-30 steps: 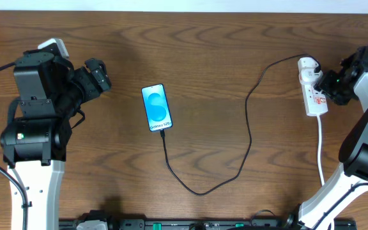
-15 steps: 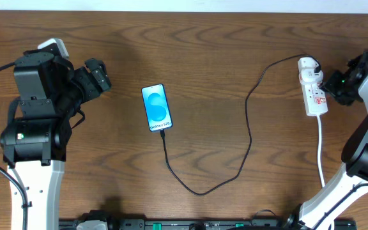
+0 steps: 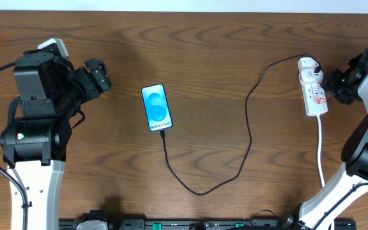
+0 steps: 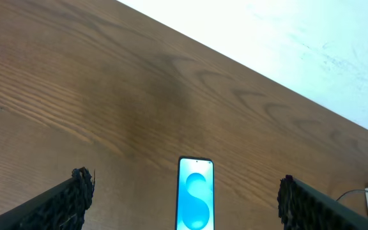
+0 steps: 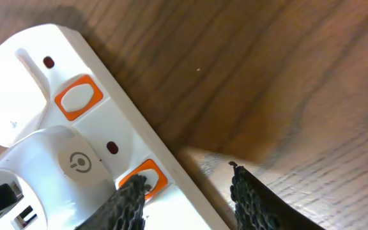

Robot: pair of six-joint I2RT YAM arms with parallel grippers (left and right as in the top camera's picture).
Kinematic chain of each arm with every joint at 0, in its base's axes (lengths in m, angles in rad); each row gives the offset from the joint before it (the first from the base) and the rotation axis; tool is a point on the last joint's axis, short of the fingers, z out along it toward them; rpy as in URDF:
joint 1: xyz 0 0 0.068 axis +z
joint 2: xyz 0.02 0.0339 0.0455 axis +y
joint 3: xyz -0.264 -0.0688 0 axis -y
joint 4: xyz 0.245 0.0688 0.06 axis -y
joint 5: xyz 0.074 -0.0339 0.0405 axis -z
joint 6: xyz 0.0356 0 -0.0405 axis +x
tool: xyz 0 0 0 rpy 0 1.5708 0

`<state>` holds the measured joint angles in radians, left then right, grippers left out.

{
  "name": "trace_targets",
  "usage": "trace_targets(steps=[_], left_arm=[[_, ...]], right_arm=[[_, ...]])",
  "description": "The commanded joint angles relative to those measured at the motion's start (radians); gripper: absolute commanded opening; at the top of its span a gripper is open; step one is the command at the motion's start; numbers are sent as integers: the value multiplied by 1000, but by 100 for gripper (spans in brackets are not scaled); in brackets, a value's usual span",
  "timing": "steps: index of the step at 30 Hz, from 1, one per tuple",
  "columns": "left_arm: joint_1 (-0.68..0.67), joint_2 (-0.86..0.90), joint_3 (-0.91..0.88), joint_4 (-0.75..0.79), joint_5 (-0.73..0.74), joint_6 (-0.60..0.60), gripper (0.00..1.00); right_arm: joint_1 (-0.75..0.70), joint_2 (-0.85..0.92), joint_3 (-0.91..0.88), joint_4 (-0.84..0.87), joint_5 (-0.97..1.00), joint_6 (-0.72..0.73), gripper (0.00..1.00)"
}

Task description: Plug charger to phone and switch on socket

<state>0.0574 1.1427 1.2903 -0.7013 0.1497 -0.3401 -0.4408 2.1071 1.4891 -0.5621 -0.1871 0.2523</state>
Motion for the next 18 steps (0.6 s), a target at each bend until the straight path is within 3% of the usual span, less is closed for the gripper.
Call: trace_targets(steps=[1,14,18], left_arm=[[5,2,-2,-2,-21,3,93],[5,2,-2,-2,-21,3,93],[5,2,-2,-2,-21,3,93]], right_arm=[[19,24,0,4,-6,-6,40],[32,25,-1,2,-7,-6,24],[46,25,-6,5,-7,-6,15]])
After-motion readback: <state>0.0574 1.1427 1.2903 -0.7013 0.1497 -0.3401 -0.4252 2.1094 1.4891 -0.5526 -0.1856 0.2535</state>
